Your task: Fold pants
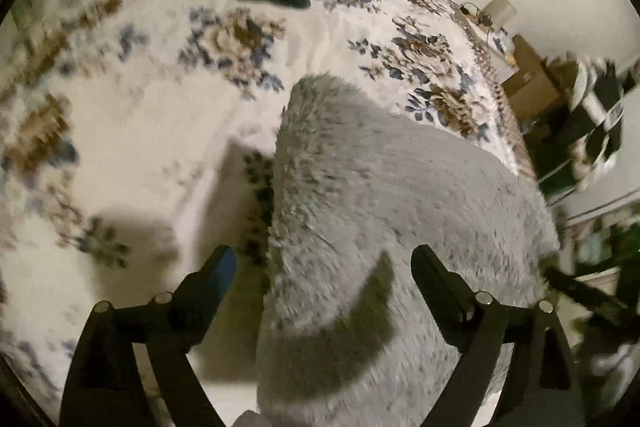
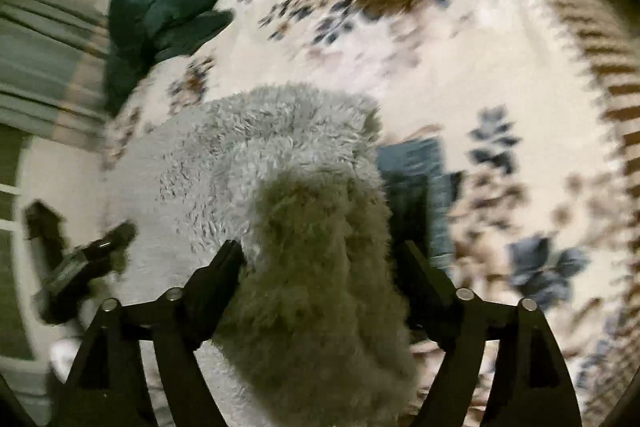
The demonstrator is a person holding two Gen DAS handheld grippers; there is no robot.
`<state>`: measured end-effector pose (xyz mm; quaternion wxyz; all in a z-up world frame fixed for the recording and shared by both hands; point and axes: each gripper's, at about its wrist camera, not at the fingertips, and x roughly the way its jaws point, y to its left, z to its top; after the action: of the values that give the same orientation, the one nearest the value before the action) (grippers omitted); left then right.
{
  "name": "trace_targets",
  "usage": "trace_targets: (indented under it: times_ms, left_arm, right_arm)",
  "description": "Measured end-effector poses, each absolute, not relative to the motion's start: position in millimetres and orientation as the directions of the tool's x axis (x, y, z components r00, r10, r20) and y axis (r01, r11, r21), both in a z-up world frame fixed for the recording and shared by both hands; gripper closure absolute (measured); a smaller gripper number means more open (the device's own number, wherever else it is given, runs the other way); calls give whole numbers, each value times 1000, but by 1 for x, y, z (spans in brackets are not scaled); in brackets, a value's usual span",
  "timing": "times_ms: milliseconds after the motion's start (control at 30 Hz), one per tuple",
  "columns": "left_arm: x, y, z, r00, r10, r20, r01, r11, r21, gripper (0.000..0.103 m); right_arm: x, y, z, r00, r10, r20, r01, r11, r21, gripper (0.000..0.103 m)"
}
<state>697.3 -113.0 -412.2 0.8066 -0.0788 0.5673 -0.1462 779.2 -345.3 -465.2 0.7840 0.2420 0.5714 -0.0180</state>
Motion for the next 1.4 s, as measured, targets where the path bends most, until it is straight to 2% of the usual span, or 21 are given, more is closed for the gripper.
trace_targets:
  times_ms: [33,67,233,333,600,1033,1400]
  left_arm:
    - [695,-115,-406,338,-293,-895,156,955,-254,11]
    - [687,-118,-399,358,-263,-896,163,962,-218,8]
    - [650,-127,-373,411,-164,-897,165,981,-104,7]
    - [621,-129,-350,445,-137,-885,160,984,-72,7]
    - [545,-136,-270,518,-107,-849,146,989,-36,7]
    - [392,-137,-142,635,-97,-766,130,991,-17,7]
    - [290,-125,-61,717,-58,-694,72,997,-8,7]
  right_arm:
    - [774,-341,-456,357,185,-916,310,901,303,3]
    - [767,-335,-446,373,117,-921,315,917,244,2]
    - [723,-307,-401,425,-133,-895,326,945,14,1]
    - [686,-289,-374,441,-201,-875,328,943,-52,0]
    - [597,-257,-302,487,-202,-850,304,951,-52,0]
    - [425,-223,-142,657,-191,-729,258,966,-21,0]
    - [285,-203,-21,774,-127,-620,176,984,18,0]
